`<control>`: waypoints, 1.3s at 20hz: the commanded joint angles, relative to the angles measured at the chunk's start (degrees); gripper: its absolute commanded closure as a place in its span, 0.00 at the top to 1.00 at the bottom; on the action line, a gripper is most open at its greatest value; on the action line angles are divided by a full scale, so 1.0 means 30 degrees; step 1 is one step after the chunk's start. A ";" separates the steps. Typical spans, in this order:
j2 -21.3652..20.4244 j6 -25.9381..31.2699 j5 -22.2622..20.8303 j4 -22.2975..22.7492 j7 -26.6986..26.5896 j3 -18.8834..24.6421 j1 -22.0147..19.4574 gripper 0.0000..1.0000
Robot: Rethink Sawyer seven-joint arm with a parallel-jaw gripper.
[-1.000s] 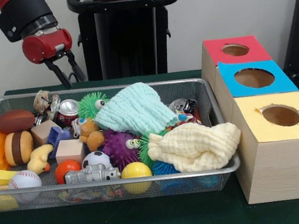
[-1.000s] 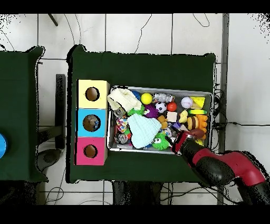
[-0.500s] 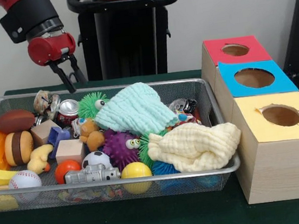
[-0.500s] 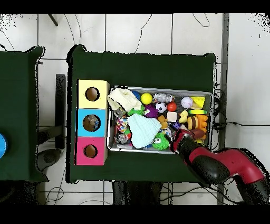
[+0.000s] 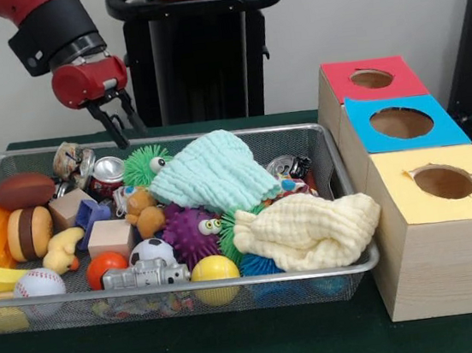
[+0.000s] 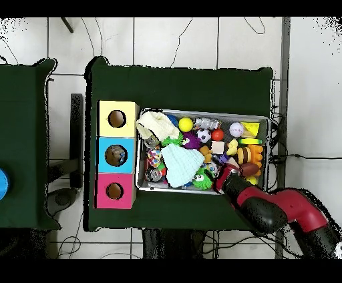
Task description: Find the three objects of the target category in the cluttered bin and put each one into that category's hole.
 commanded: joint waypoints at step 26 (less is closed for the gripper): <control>0.0613 -0.2210 -0.5503 -0.3277 -0.1990 -0.2881 0.1361 1.00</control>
